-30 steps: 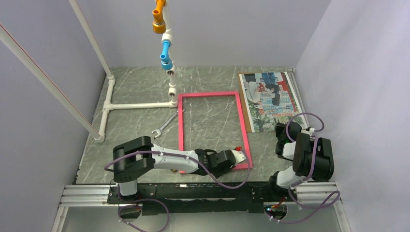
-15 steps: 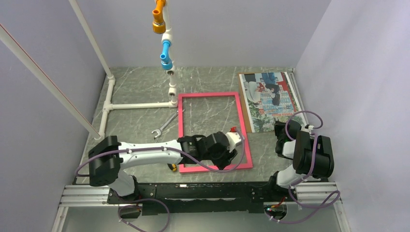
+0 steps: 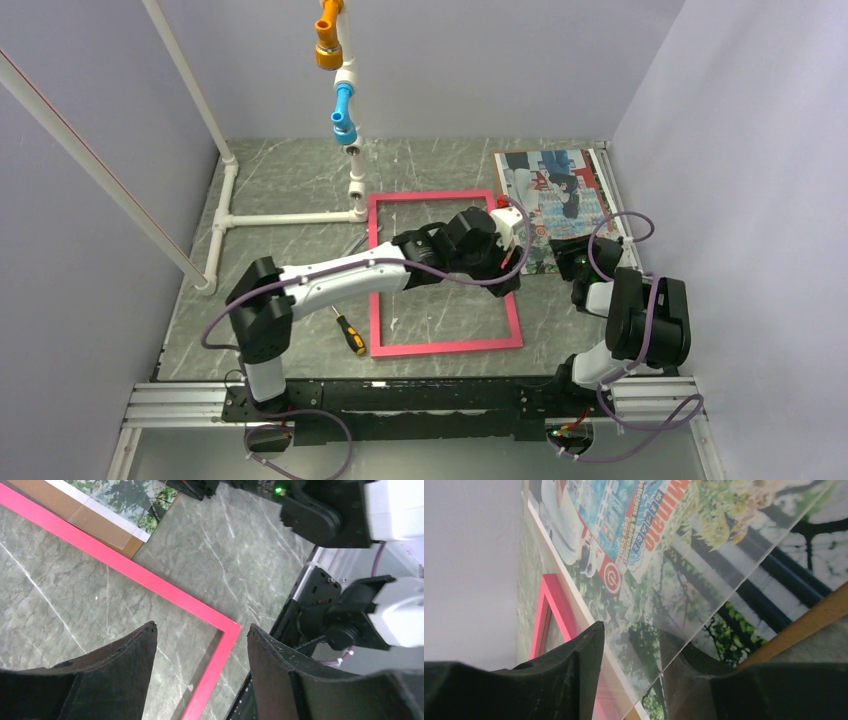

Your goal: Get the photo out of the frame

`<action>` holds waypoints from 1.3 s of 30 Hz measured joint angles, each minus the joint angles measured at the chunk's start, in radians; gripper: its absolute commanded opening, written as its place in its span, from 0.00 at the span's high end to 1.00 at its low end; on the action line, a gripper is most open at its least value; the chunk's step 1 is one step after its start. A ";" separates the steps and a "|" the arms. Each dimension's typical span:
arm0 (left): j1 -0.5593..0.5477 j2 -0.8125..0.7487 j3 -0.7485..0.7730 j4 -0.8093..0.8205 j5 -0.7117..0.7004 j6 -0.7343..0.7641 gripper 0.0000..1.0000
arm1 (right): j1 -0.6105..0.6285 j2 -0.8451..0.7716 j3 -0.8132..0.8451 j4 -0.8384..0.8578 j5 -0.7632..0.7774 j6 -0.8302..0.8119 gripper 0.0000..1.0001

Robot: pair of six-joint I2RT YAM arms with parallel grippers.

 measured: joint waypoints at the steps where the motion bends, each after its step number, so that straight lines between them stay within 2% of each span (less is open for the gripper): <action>1: 0.007 0.023 0.014 -0.001 0.004 -0.006 0.30 | -0.001 -0.001 0.004 -0.008 -0.017 -0.008 0.50; 3: 0.025 0.071 0.041 -0.006 0.019 -0.018 0.25 | -0.007 -0.004 0.014 -0.026 -0.043 -0.018 0.45; 6: 0.051 0.129 0.078 -0.019 0.040 -0.027 0.25 | -0.019 -0.014 0.017 -0.040 -0.077 -0.028 0.37; 11: 0.091 0.214 0.171 -0.043 0.058 -0.016 0.25 | -0.036 -0.026 0.039 -0.087 -0.126 -0.071 0.38; 12: 0.098 0.226 0.188 -0.045 0.063 -0.011 0.25 | -0.039 -0.026 0.044 -0.096 -0.137 -0.079 0.40; 14: 0.112 0.252 0.225 -0.051 0.068 0.006 0.25 | -0.043 -0.024 0.052 -0.109 -0.153 -0.090 0.62; 15: 0.118 0.261 0.236 -0.051 0.069 0.014 0.26 | -0.045 -0.020 0.057 -0.120 -0.167 -0.098 0.65; 23: 0.171 0.342 0.326 -0.054 0.096 0.107 0.27 | -0.048 0.025 0.072 -0.148 -0.217 -0.100 0.67; 31: 0.191 0.400 0.411 -0.064 0.105 0.174 0.26 | -0.050 0.056 0.073 -0.111 -0.216 -0.035 0.68; 34: 0.190 0.412 0.415 -0.061 0.110 0.176 0.26 | -0.050 0.068 0.075 -0.090 -0.216 -0.021 0.63; 39: 0.191 0.444 0.433 -0.050 0.116 0.176 0.26 | -0.055 0.035 0.076 -0.098 -0.214 -0.024 0.29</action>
